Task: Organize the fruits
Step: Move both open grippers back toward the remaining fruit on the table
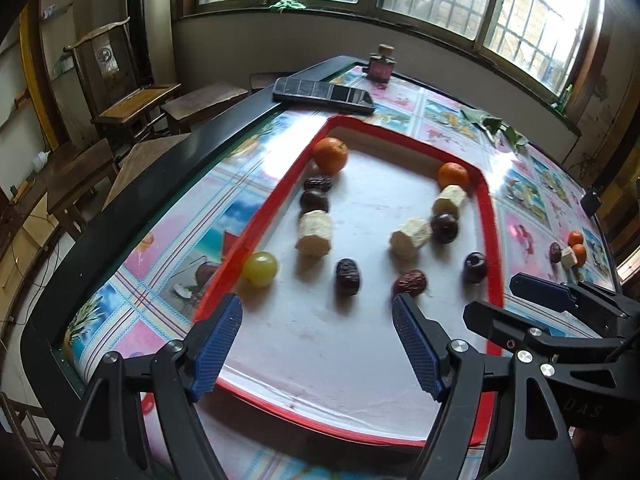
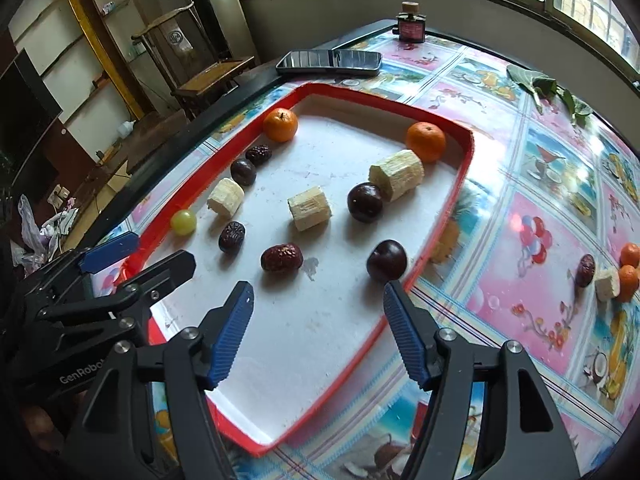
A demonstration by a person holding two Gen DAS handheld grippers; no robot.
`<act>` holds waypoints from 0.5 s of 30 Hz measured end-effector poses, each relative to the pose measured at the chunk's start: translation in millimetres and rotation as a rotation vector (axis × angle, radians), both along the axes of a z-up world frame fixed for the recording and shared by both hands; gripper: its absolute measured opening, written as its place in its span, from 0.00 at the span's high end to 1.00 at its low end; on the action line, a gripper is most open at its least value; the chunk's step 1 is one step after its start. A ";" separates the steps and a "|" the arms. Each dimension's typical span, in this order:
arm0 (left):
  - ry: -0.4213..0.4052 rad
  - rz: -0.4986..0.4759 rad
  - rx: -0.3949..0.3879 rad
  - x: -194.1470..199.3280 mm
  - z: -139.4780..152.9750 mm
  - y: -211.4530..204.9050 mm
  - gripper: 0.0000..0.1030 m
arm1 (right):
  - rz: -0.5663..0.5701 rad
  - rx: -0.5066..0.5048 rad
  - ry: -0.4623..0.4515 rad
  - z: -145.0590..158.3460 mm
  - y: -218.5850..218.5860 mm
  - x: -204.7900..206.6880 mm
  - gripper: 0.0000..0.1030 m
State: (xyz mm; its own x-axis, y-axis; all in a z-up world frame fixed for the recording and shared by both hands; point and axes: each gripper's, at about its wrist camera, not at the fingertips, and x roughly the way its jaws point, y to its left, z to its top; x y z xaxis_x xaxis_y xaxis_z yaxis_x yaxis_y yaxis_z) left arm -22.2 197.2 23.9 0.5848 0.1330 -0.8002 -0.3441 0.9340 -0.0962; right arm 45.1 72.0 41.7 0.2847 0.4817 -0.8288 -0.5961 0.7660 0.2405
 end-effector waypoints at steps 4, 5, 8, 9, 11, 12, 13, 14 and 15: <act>-0.007 -0.029 0.003 4.3 4.6 -18.4 0.25 | -0.020 0.010 -0.004 3.9 -19.1 -1.4 0.33; -0.009 -0.041 0.007 6.7 5.9 -25.9 0.25 | -0.030 0.012 -0.005 4.2 -25.5 -1.4 0.33; -0.011 -0.081 0.012 14.5 7.8 -47.7 0.25 | -0.066 0.022 -0.004 5.1 -48.1 -1.6 0.32; -0.011 -0.095 0.014 17.3 7.9 -55.2 0.25 | -0.078 0.024 -0.004 5.1 -55.0 -0.8 0.32; -0.009 -0.130 0.022 24.5 7.9 -75.0 0.25 | -0.111 0.030 -0.001 5.1 -74.5 0.8 0.32; -0.008 -0.149 0.030 28.6 7.6 -85.8 0.25 | -0.130 0.033 -0.001 4.6 -84.2 2.0 0.32; -0.004 -0.164 0.039 32.7 7.1 -95.7 0.25 | -0.151 0.036 -0.001 4.1 -95.8 3.1 0.32; 0.003 -0.186 0.048 39.3 5.9 -110.1 0.25 | -0.174 0.039 0.000 3.1 -109.0 4.6 0.32; 0.007 -0.201 0.051 44.2 4.9 -118.9 0.25 | -0.193 0.041 0.000 2.2 -120.3 6.1 0.32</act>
